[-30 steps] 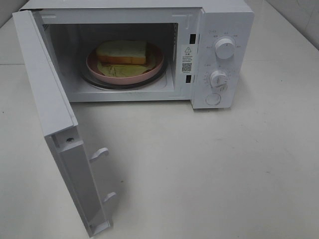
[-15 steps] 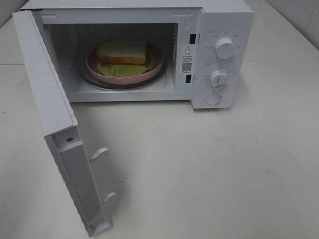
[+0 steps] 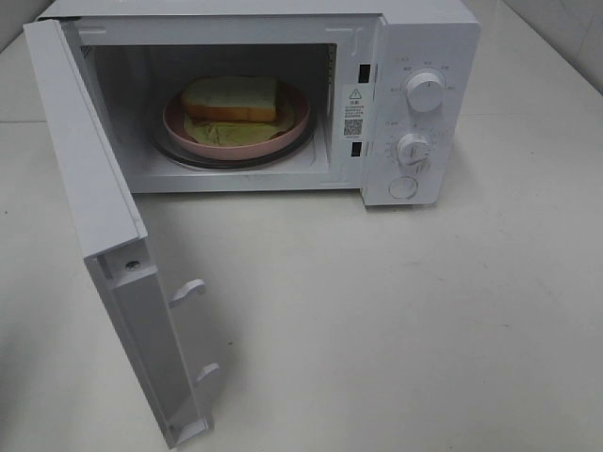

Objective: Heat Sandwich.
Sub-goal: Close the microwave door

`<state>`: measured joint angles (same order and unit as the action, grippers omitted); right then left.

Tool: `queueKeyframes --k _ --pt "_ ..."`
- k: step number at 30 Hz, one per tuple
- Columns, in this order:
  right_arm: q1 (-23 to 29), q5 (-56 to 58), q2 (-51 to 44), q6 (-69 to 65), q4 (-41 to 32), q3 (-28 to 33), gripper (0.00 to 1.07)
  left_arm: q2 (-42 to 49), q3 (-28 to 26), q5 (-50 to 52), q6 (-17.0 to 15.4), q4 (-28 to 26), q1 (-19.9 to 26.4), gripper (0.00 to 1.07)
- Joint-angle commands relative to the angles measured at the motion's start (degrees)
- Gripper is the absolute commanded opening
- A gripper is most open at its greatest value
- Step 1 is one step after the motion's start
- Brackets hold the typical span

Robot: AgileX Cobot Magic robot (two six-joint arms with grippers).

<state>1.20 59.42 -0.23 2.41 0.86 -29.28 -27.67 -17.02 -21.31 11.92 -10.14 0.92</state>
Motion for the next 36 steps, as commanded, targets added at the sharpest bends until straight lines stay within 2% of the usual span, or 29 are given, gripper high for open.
queueKeyframes --k 1,5,6,11,14,15,16,19,20,21,25,26,30,33,34,36 --pt "-0.34 -0.69 -1.6 -0.46 -0.06 0.23 0.74 -3.78 4.3 14.38 0.0 0.0 0.0 0.0" --pt "-0.34 -0.69 -1.6 -0.46 -0.06 0.23 0.74 -7.51 6.82 24.24 0.0 0.0 0.0 0.0" --pt "-0.34 -0.69 -1.6 -0.46 -0.06 0.23 0.74 -7.51 6.82 24.24 0.0 0.0 0.0 0.0" --pt "-0.34 -0.69 -1.6 -0.46 -0.06 0.23 0.74 -15.41 6.93 36.84 -0.46 0.23 0.0 0.0" --pt "-0.34 -0.69 -1.6 -0.46 -0.06 0.23 0.74 -21.03 6.93 41.54 -0.46 2.23 0.0 0.0" --pt "-0.34 -0.69 -1.6 -0.46 -0.06 0.23 0.74 -24.92 6.93 43.89 -1.83 4.87 0.0 0.0" --pt "-0.34 -0.69 -1.6 -0.46 -0.06 0.23 0.74 -24.92 6.93 43.89 -1.83 4.87 0.0 0.0" --pt "-0.34 -0.69 -1.6 -0.46 -0.06 0.23 0.74 -29.97 6.93 48.7 -8.31 10.14 0.0 0.0" --pt "-0.34 -0.69 -1.6 -0.46 -0.06 0.23 0.74 -32.89 6.82 51.85 -11.92 13.58 0.0 0.0" --pt "-0.34 -0.69 -1.6 -0.46 -0.06 0.23 0.74 -32.89 6.82 51.85 -11.92 13.58 0.0 0.0" --pt "-0.34 -0.69 -1.6 -0.46 -0.06 0.23 0.74 -39.71 6.76 58.33 -18.28 21.72 0.0 0.0" --pt "-0.34 -0.69 -1.6 -0.46 -0.06 0.23 0.74 -39.71 6.76 58.33 -18.28 21.72 0.0 0.0" --pt "-0.34 -0.69 -1.6 -0.46 -0.06 0.23 0.74 -45.32 6.36 65.03 -22.4 27.73 0.0 0.0" --pt "-0.34 -0.69 -1.6 -0.46 -0.06 0.23 0.74 -47.44 5.73 67.55 -22.69 30.14 0.0 0.0" --pt "-0.34 -0.69 -1.6 -0.46 -0.06 0.23 0.74 -49.45 4.81 69.5 -23.72 32.43 0.0 0.0" --pt "-0.34 -0.69 -1.6 -0.46 -0.06 0.23 0.74 -50.31 4.24 70.07 -24.41 33.29 0.0 0.0"
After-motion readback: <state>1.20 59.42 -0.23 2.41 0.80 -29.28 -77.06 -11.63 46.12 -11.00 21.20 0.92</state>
